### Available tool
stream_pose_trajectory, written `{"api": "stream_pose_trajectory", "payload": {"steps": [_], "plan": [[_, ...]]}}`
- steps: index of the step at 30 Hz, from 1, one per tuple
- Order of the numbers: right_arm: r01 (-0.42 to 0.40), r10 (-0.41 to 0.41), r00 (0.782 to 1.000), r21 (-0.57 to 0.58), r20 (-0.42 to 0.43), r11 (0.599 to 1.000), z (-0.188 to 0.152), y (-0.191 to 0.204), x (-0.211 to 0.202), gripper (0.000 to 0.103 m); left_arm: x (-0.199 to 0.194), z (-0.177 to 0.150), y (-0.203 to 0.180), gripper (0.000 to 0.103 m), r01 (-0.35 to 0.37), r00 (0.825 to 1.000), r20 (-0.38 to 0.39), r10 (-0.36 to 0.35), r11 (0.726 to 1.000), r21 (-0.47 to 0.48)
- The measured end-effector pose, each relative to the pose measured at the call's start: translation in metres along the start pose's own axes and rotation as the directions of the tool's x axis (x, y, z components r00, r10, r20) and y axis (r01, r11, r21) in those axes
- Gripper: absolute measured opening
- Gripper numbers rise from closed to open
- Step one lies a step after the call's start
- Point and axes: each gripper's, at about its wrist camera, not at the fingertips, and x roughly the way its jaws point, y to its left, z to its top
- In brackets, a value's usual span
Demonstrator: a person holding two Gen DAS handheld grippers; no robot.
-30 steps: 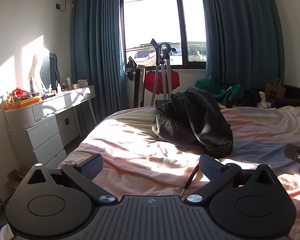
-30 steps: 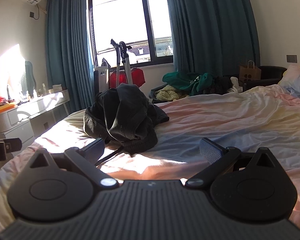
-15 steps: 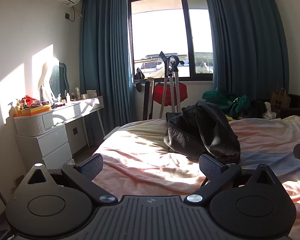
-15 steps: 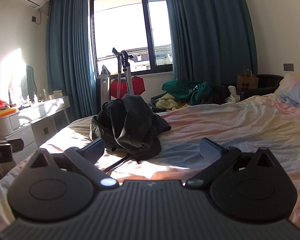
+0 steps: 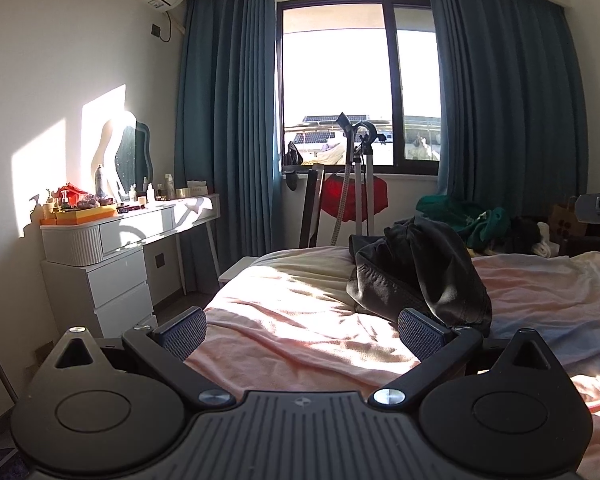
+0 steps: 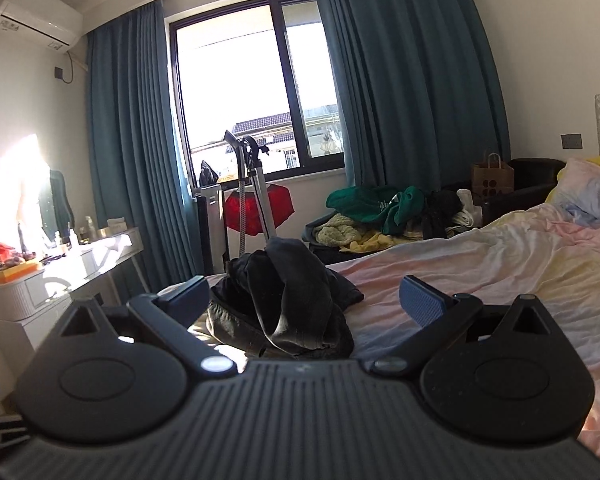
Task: Fold clothes
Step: 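Move both tools toward the black sweatpants on the bed, then grasp the crumpled black sweatpants with the right tool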
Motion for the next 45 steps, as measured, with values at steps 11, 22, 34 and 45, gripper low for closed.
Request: {"api": "stream_pose_trajectory", "payload": {"steps": [11,22,34,45], "plan": [[-0.007,0.003,0.996,-0.043,-0.085,0.999,-0.044,-0.031,0.058,0.103,0.003,0.002,-0.009,0.103,-0.028,0.999,-0.025,0.027,0.999,-0.046],[-0.055,0.052,0.967,-0.005,-0.25,0.998,-0.089,-0.056,0.168,0.102,0.031,0.003,-0.038,0.103,-0.064,0.995,-0.075,0.065,0.998,0.006],[-0.054,0.084,0.925,0.09,-0.371,0.994,-0.119,-0.07,0.27,0.092,0.094,-0.01,-0.026,0.103,-0.102,0.97,-0.228,0.08,0.991,-0.086],[-0.128,0.067,0.935,-0.155,-0.347,0.98,-0.135,-0.018,0.312,0.094,0.136,-0.041,-0.01,0.103,-0.036,0.939,-0.344,-0.027,0.984,-0.174]]}}
